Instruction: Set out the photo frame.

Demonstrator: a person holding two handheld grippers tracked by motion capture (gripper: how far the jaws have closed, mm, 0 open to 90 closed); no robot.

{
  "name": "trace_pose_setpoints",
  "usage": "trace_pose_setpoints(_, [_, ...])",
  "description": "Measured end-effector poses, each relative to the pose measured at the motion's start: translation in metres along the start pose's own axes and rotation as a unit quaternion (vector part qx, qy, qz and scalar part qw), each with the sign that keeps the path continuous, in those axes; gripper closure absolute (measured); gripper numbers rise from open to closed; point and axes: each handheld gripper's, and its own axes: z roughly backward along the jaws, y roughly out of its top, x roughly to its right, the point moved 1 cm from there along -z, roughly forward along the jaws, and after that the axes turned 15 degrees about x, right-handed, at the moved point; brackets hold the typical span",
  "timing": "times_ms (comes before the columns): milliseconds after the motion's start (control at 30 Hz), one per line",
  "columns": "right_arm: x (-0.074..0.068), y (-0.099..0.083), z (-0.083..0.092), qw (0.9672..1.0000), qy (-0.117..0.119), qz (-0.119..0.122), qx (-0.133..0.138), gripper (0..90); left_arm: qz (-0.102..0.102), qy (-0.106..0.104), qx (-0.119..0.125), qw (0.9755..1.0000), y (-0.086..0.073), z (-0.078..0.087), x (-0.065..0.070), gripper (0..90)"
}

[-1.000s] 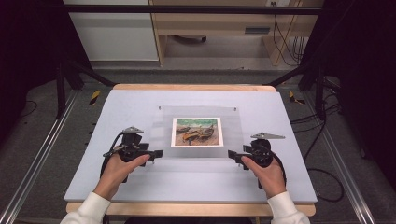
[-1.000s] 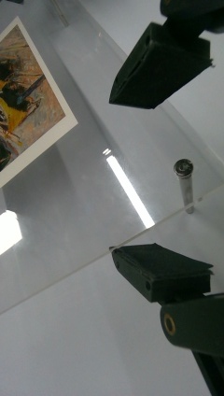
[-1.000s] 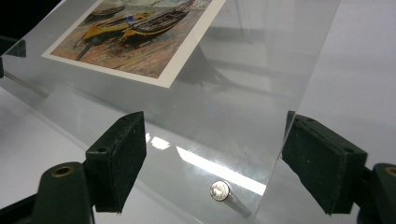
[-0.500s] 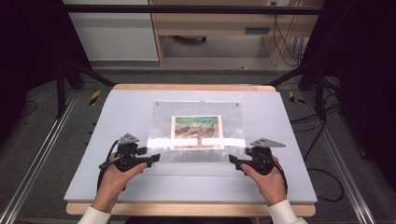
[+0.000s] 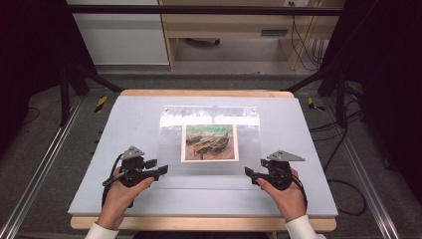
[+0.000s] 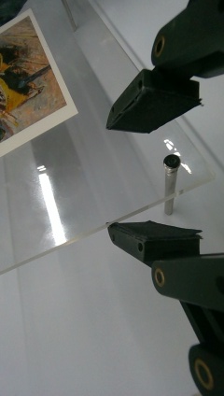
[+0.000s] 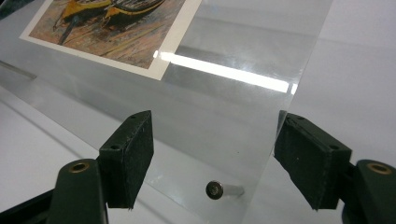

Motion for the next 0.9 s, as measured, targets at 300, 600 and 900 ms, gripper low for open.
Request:
trace_pose_setpoints(300, [-0.003, -0.002, 0.006, 0.9999, -0.006, 0.012, 0.004, 32.3, -0.006, 0.002, 0.003, 1.0, -0.005, 0.005, 0.004, 45.5])
trace_pose_setpoints(600, [-0.006, -0.006, 0.014, 0.9997, -0.014, 0.017, 0.012, 39.7, -0.012, 0.01, 0.005, 0.9999, -0.01, 0.011, 0.009, 48.9])
trace_pose_setpoints(900, [-0.012, -0.012, 0.025, 0.9989, -0.028, 0.035, 0.015, 48.8, -0.021, 0.022, 0.002, 0.9995, -0.021, 0.019, 0.018, 52.7])
